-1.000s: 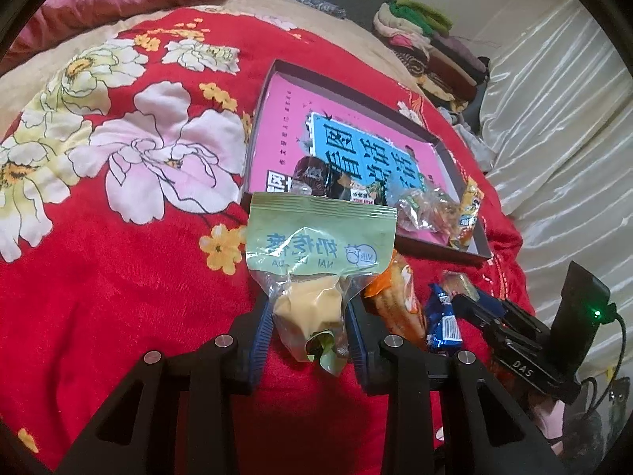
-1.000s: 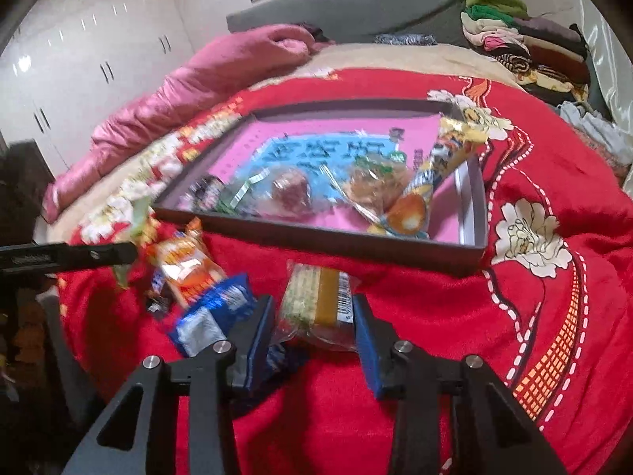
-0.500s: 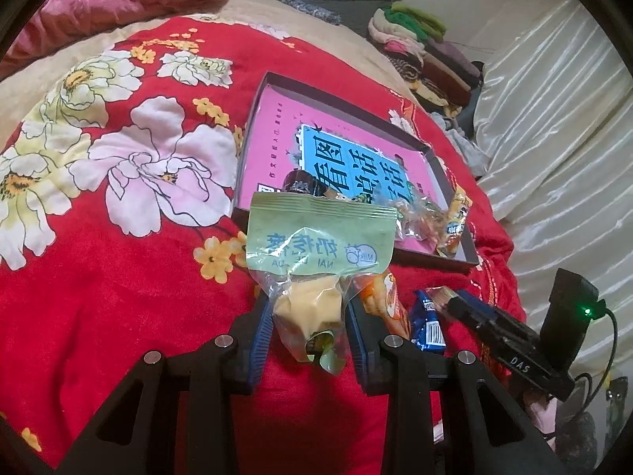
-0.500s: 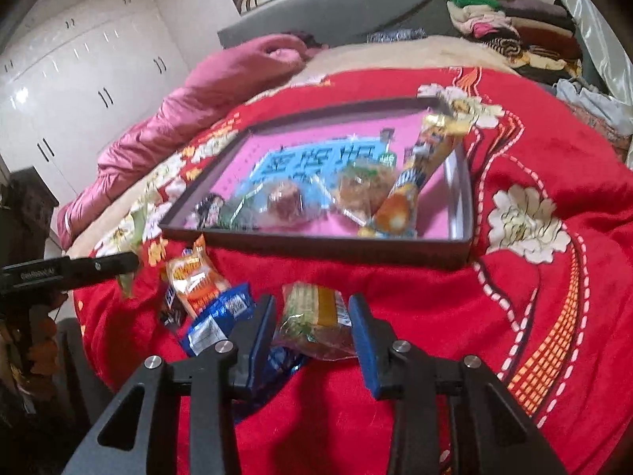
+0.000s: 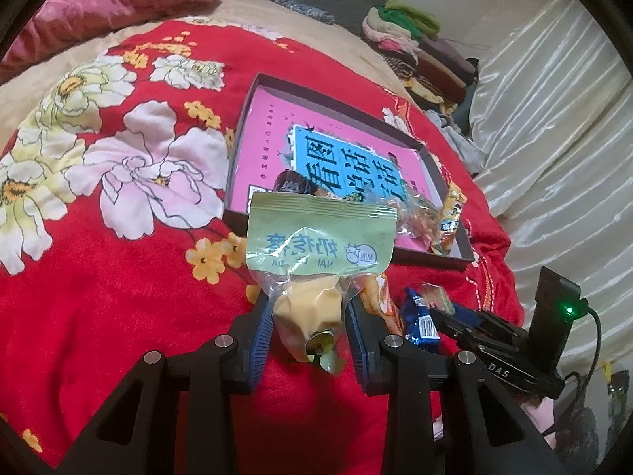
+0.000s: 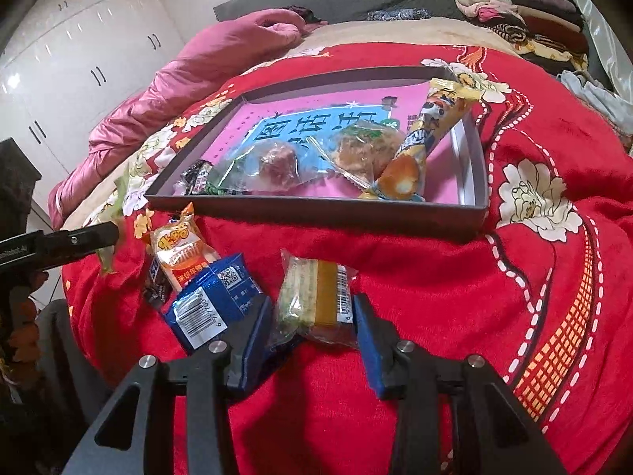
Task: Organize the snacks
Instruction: 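Lift the green candy bag with the left tool while the right tool lifts the cake packet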
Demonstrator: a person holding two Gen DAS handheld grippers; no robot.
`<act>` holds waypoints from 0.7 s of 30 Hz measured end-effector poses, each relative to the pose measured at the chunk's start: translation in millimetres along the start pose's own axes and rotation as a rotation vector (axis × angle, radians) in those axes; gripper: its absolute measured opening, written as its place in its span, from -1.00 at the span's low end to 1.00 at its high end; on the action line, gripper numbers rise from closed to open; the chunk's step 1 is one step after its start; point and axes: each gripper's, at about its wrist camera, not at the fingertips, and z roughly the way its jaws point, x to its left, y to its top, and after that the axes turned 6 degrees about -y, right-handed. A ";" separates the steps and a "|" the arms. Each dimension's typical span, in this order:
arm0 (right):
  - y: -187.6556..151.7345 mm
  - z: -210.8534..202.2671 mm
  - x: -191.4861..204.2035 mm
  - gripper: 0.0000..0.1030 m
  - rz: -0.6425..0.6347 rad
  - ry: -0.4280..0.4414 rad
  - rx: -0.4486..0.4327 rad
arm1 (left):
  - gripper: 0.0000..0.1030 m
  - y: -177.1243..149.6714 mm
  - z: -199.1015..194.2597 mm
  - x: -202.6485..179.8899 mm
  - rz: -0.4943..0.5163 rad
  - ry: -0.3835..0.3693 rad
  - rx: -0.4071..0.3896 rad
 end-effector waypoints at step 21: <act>15.7 -43.8 -1.5 -0.25 0.009 0.055 -0.221 | -0.30 10.4 -15.2 -27.6 0.058 -0.014 -0.038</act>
